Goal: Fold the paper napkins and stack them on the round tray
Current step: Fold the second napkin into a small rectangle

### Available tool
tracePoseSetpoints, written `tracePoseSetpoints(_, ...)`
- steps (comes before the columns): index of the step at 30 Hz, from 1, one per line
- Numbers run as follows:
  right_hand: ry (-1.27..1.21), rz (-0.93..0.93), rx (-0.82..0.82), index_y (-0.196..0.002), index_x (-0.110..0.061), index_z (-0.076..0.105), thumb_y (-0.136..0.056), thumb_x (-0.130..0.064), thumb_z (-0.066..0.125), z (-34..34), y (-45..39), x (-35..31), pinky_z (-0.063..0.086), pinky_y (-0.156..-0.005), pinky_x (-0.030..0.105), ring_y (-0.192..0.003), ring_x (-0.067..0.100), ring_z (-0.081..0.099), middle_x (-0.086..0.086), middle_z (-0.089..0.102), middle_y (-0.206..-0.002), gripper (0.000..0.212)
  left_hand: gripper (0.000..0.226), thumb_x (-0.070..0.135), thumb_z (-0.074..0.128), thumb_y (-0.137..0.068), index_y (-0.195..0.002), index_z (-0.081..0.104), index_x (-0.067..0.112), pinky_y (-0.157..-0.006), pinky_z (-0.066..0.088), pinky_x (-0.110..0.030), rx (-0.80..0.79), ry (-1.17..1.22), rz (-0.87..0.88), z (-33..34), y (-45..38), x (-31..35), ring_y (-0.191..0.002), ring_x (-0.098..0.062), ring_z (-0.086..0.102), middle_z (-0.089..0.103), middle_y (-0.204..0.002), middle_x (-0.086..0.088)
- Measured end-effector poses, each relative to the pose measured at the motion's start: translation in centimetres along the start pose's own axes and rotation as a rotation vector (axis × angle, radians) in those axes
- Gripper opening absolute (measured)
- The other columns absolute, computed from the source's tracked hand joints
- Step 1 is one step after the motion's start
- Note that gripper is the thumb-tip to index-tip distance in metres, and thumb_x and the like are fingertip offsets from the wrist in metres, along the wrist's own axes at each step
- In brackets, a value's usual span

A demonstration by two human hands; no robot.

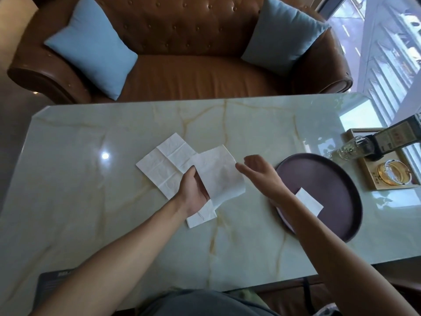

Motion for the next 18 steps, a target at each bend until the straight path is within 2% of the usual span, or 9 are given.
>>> tracePoseSetpoints(3, -0.095, 0.073, -0.187, -0.106, -0.015, 0.073, -0.092, -0.038, 0.073, 2.0, -0.1, 0.9, 0.047, -0.081, 0.024, -0.091, 0.006, 0.067, -0.004, 0.076, -0.104, 0.027, 0.073, 0.067, 0.031, -0.1, -0.134, 0.066, 0.012, -0.111, 0.043, -0.046, -0.061, 0.0, -0.006, 0.7, 0.3, 0.6, -0.128, -0.03, 0.062, 0.067, -0.135, -0.014)
tracePoseSetpoints(5, -0.108, 0.068, -0.216, -0.095, -0.013, 0.076, -0.09, -0.03, 0.075, 2.6, -0.3, 1.3, 0.045, -0.08, 0.03, -0.083, 0.01, 0.063, -0.002, 0.073, -0.091, 0.018, 0.078, 0.073, 0.035, -0.095, -0.136, 0.064, 0.013, -0.11, 0.042, -0.045, -0.073, -0.013, -0.009, 0.8, 0.6, 1.0, -0.127, -0.029, 0.062, 0.067, -0.135, -0.014)
tracePoseSetpoints(8, -0.134, 0.041, -0.19, -0.088, -0.015, 0.077, -0.086, -0.027, 0.075, 2.6, -0.8, 1.2, 0.049, -0.082, 0.039, -0.082, 0.016, 0.063, -0.001, 0.073, -0.085, 0.012, 0.051, 0.049, 0.057, -0.098, -0.131, 0.067, 0.011, -0.108, 0.046, -0.046, -0.025, -0.121, 0.051, -0.1, 0.5, 1.8, -0.125, -0.032, 0.063, 0.069, -0.131, -0.012)
tracePoseSetpoints(10, -0.079, 0.002, -0.17, -0.085, -0.016, 0.075, -0.092, -0.023, 0.071, 2.1, -0.8, 0.3, 0.049, -0.075, 0.034, -0.073, 0.009, 0.063, -0.008, 0.071, -0.078, 0.01, 0.03, 0.03, 0.064, -0.098, -0.123, 0.068, 0.012, -0.103, 0.05, -0.047, 0.025, -0.21, 0.109, -1.2, 0.4, 2.9, -0.118, -0.032, 0.066, 0.072, -0.123, -0.011)
tracePoseSetpoints(11, -0.002, -0.032, -0.162, -0.084, -0.016, 0.073, -0.094, -0.023, 0.069, 1.9, -0.9, -0.4, 0.047, -0.071, 0.031, -0.069, 0.007, 0.06, -0.01, 0.068, -0.075, 0.013, 0.028, 0.027, 0.067, -0.096, -0.121, 0.066, 0.013, -0.1, 0.053, -0.046, 0.059, -0.292, 0.144, -1.8, 0.4, 3.7, -0.113, -0.031, 0.068, 0.072, -0.124, -0.012)
tracePoseSetpoints(13, 0.179, -0.122, -0.173, -0.085, -0.014, 0.07, -0.096, -0.024, 0.067, 1.9, -1.1, -1.8, 0.045, -0.067, 0.032, -0.068, 0.009, 0.055, -0.006, 0.064, -0.075, 0.015, 0.046, 0.028, 0.074, -0.091, -0.131, 0.056, 0.015, -0.098, 0.052, -0.037, 0.136, -0.579, 0.272, -2.6, 0.7, 6.4, -0.115, -0.022, 0.065, 0.064, -0.136, -0.009)
tracePoseSetpoints(15, 0.344, -0.219, -0.234, -0.084, -0.016, 0.067, -0.096, -0.024, 0.066, 2.7, -1.1, -3.4, 0.05, -0.072, 0.037, -0.071, 0.013, 0.057, -0.003, 0.066, -0.078, 0.014, 0.07, 0.032, 0.079, -0.087, -0.146, 0.044, 0.02, -0.107, 0.037, -0.026, 0.165, -0.968, 0.453, -1.4, 1.3, 9.3, -0.134, -0.01, 0.046, 0.047, -0.15, 0.003)
tracePoseSetpoints(17, 0.487, -0.294, -0.302, -0.085, -0.023, 0.064, -0.096, -0.022, 0.064, 3.8, -0.8, -4.7, 0.052, -0.079, 0.039, -0.075, 0.018, 0.06, -0.005, 0.066, -0.08, 0.011, 0.077, 0.038, 0.079, -0.085, -0.151, 0.042, 0.021, -0.114, 0.024, -0.022, 0.064, -1.366, 0.661, 2.3, 2.1, 10.8, -0.144, -0.006, 0.029, 0.035, -0.158, 0.006)
tracePoseSetpoints(18, 0.543, -0.328, -0.328, -0.085, -0.024, 0.062, -0.096, -0.022, 0.064, 4.2, -0.7, -5.2, 0.052, -0.079, 0.039, -0.077, 0.02, 0.06, -0.004, 0.066, -0.081, 0.011, 0.073, 0.041, 0.078, -0.085, -0.148, 0.047, 0.021, -0.117, 0.022, -0.024, -0.014, -1.534, 0.74, 4.3, 2.5, 10.8, -0.147, -0.009, 0.029, 0.035, -0.16, 0.004)
Point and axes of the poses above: each hand's wrist, its own y-axis away from the middle knuckle, its own z-axis out of the palm, x = y × z, the point moved 10 cm from there along -y, towards the middle knuckle
